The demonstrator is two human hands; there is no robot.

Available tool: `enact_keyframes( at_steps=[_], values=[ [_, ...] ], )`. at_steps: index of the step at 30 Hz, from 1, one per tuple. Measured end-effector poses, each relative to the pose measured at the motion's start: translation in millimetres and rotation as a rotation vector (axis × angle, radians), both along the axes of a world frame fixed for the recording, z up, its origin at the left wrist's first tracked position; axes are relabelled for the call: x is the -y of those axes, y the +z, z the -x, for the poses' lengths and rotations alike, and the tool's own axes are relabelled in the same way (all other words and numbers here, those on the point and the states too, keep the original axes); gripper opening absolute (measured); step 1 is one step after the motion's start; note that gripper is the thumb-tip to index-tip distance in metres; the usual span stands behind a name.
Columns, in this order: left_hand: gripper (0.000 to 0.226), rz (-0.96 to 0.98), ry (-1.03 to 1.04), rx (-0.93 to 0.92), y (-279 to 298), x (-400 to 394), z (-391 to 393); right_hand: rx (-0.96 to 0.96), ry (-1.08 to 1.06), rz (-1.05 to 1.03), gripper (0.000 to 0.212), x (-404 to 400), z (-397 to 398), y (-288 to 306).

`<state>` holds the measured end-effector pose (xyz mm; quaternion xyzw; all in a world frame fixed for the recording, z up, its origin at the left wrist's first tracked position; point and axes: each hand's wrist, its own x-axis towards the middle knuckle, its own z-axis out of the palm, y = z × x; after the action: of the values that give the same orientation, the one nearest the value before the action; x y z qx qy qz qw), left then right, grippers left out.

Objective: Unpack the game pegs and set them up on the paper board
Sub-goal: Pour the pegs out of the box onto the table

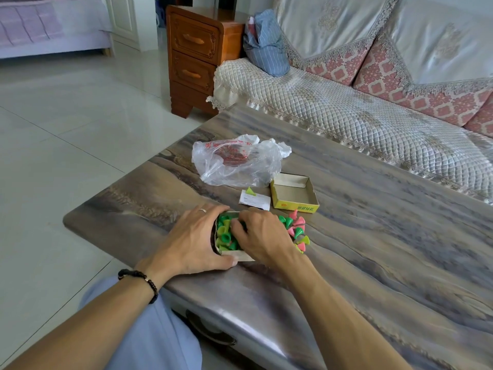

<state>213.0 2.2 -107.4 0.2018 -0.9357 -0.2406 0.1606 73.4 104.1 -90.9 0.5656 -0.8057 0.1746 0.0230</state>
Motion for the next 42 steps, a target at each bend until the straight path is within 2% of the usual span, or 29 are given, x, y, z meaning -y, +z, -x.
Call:
enact_keyframes(
  at_steps=[5, 7, 11, 13, 15, 20, 22, 24, 26, 29, 31, 35, 42],
  values=[
    [0.099, 0.008, 0.007, 0.002, 0, 0, 0, 0.047, -0.024, 0.034, 0.043, 3, 4, 0],
    [0.101, 0.010, 0.006, 0.002, -1, 1, 0, 0.075, -0.052, 0.109, 0.045, 1, 2, 3],
    [0.105, 0.006, 0.004, 0.011, -2, 1, 0, 0.259, -0.329, 0.348, 0.052, -4, 13, 18],
    [0.106, 0.000, 0.010, 0.017, -1, 2, 1, 0.291, -0.446, 0.411, 0.051, -9, 33, 19],
    [0.107, -0.003, 0.022, 0.024, -1, 2, 2, 0.205, -0.497, 0.362, 0.048, -19, 51, 16],
    [0.111, -0.005, 0.050, 0.042, -1, 2, 4, -0.040, -0.527, 0.070, 0.042, -31, 70, 5],
    [0.115, -0.008, 0.060, 0.062, 0, 2, 4, -0.187, -0.543, 0.020, 0.034, -26, 67, 9],
    [0.120, -0.021, 0.073, 0.082, 2, 1, 5, -0.259, -0.457, 0.103, 0.027, -19, 56, 14],
    [0.123, -0.035, 0.085, 0.087, 3, 1, 5, -0.188, -0.205, 0.207, 0.022, -11, 34, 18],
    [0.123, -0.055, 0.091, 0.081, 2, 1, 6, -0.075, 0.080, 0.028, 0.028, 3, 5, 12],
    [0.124, -0.064, 0.087, 0.081, 2, 0, 5, -0.114, 0.101, -0.047, 0.034, 8, -1, 3],
    [0.121, -0.060, 0.101, 0.078, 3, -1, 5, -0.012, 0.049, 0.025, 0.030, 8, -1, -3],
    [0.111, -0.045, 0.114, 0.081, 0, 1, 7, 0.017, -0.060, 0.016, 0.033, 18, 5, 0]
  ],
)
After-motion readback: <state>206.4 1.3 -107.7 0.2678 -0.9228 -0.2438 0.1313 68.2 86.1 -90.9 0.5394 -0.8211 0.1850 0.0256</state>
